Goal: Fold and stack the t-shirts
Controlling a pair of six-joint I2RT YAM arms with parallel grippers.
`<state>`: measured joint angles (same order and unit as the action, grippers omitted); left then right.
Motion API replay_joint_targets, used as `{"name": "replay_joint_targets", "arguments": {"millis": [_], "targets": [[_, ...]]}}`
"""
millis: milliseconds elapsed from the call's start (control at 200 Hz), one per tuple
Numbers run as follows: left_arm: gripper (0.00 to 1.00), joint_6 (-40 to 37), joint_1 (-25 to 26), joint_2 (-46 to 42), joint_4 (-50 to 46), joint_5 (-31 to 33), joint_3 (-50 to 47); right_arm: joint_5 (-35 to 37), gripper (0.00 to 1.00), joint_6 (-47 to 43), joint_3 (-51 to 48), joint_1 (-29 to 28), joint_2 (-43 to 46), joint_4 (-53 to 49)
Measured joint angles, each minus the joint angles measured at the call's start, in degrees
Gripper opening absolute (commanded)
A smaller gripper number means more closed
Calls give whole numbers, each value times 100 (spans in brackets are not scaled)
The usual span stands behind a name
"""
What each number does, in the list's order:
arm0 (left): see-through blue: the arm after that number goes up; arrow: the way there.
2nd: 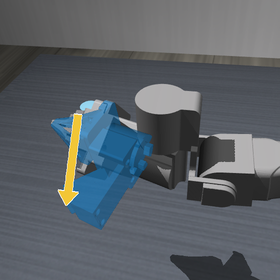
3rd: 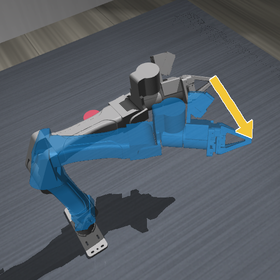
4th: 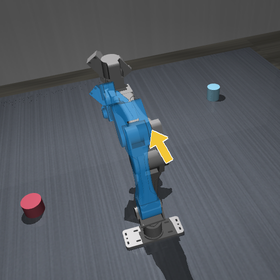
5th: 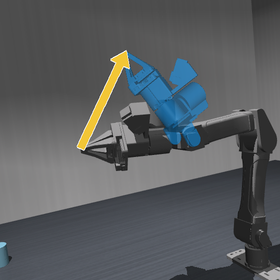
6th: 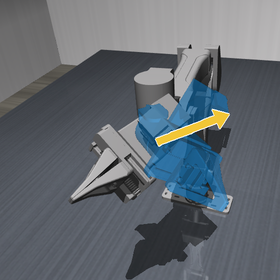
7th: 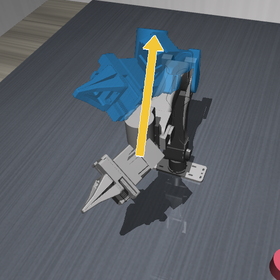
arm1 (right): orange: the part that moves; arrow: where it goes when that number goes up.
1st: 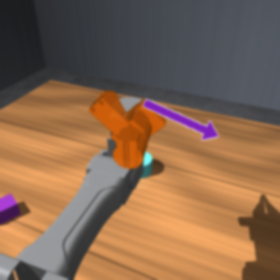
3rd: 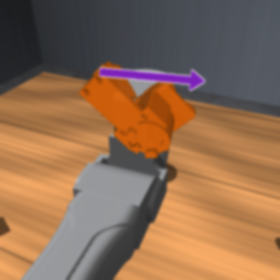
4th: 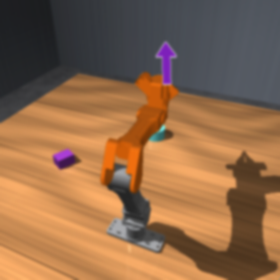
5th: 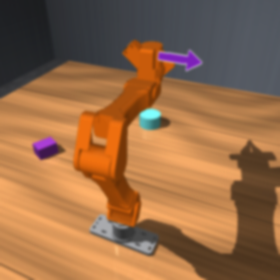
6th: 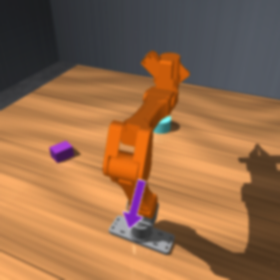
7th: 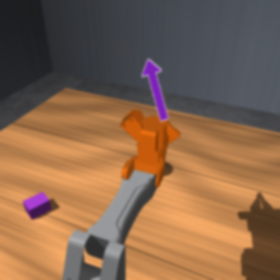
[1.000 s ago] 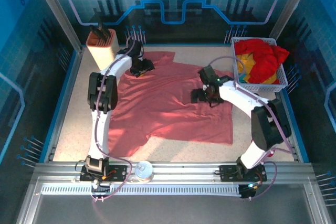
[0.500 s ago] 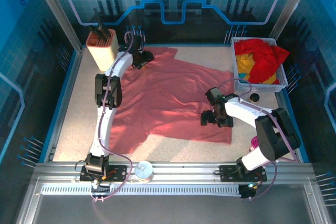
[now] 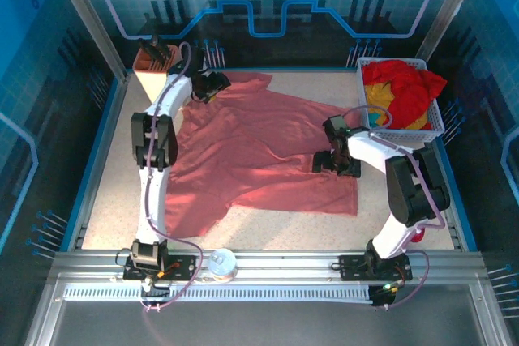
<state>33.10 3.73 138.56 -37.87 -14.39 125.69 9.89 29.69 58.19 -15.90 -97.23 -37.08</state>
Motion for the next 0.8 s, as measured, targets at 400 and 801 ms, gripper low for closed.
{"name": "replay_joint_targets", "arguments": {"millis": [400,801], "targets": [[63,-365,2,-2682,-72,31,-3259,-555,100,-33,-181,269,1113,-107],[64,-197,2,-5908,-514,391,-6885,-1224,100,92,-693,953,2199,-737]]}}
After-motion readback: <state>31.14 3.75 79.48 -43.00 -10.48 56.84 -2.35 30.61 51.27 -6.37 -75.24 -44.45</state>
